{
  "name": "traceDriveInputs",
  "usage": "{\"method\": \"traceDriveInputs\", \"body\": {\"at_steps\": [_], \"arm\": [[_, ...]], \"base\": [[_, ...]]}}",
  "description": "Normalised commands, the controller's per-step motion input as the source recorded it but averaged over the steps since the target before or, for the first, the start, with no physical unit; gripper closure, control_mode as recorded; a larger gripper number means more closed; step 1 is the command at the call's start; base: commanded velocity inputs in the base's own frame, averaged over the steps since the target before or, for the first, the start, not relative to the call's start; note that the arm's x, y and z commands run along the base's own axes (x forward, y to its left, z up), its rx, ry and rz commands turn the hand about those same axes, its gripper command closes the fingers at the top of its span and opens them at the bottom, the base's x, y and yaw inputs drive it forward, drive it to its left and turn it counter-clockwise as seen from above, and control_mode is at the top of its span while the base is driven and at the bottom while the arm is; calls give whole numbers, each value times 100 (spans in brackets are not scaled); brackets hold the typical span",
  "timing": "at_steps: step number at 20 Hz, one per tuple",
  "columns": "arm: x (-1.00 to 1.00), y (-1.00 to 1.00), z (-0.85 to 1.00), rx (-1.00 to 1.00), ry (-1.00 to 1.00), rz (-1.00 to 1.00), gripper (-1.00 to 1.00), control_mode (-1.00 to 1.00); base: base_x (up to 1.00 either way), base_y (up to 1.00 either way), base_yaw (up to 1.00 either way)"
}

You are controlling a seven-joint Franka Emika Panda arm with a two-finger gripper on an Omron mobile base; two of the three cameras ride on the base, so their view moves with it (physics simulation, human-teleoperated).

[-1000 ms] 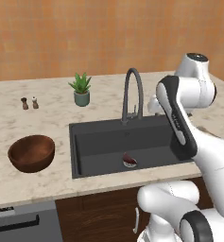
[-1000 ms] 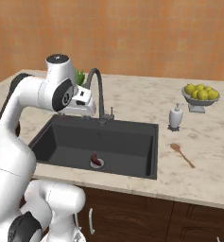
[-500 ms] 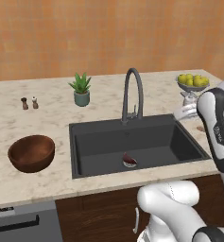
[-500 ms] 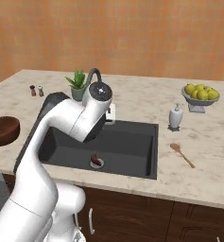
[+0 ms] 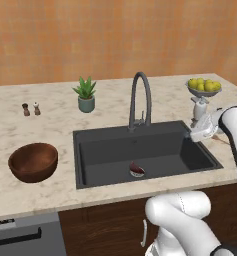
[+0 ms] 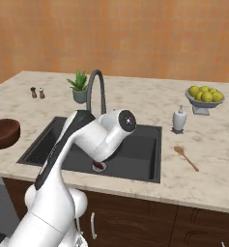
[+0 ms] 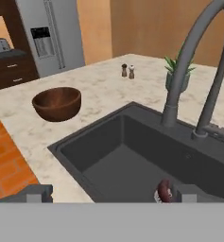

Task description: Pick the potato from the sink and place it in the bowl. Then pick the bowl and place it in the microwave. Then close the microwave door and press the start button.

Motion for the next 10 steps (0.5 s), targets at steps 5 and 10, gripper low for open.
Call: {"method": "traceDriveInputs", "body": {"at_steps": [5,10], "arm": [[51,3,-20,0,0,34,-100,-100],[41,4,-17,0,3,16,-100,-100]], "base": [[0,0,0],[0,0,0]]}}
